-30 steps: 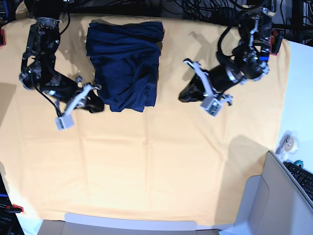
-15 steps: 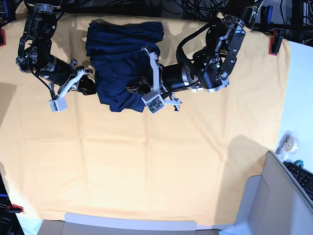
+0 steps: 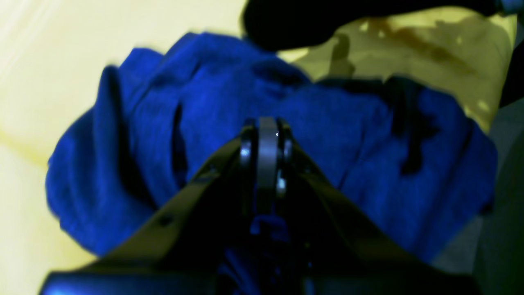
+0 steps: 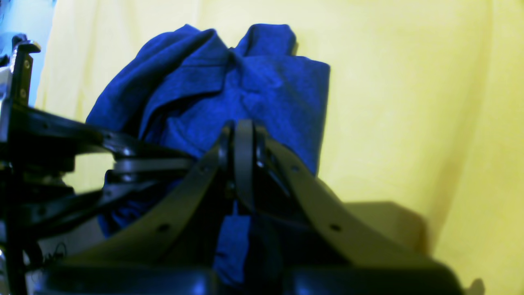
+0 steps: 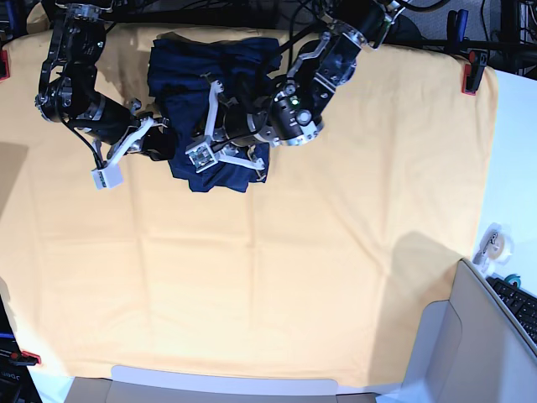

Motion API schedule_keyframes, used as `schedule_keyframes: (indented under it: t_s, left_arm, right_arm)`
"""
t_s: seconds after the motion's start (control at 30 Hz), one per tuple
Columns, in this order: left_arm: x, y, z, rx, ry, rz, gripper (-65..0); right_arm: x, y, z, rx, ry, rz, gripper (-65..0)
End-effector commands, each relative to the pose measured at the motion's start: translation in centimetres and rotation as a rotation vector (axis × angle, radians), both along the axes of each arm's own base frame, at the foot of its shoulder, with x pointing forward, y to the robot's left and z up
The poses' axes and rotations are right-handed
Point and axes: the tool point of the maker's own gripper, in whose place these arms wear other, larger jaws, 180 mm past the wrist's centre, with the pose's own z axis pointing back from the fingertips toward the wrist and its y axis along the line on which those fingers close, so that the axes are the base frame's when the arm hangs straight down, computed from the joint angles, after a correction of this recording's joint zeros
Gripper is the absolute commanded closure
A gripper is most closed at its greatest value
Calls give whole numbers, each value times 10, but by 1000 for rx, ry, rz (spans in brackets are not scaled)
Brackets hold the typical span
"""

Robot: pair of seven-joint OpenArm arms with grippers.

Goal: Fold the T-shirt properly
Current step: 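Reach the left gripper across the shirt toward the right gripper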

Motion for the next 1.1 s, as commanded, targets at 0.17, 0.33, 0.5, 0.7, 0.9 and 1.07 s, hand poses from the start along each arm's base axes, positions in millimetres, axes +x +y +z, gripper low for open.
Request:
schedule_keyframes:
  t_s: [0.17, 0.33, 0.5, 0.7, 0.9, 1.07]
  left_arm:
    - [27, 8, 10, 50, -98, 30, 0]
    - [51, 40, 9, 116, -139, 134, 0]
    - [78, 88, 5, 235, -191, 266, 0]
    - [91, 116, 24, 283, -268, 349, 0]
    - [74, 127, 52, 224, -323, 399, 0]
    - [22, 79, 48, 219, -338, 125, 0]
  right_arm:
    - [2, 17, 8, 22, -32, 48, 0]
    - [-3, 28, -5, -40, -7, 89, 0]
    - [-4, 36, -11, -58, 3, 89, 0]
    - [-2, 36, -9, -57, -4, 88, 0]
    - [2, 31, -1, -73, -34, 86, 0]
    - [20, 24, 16, -104, -96, 88, 0]
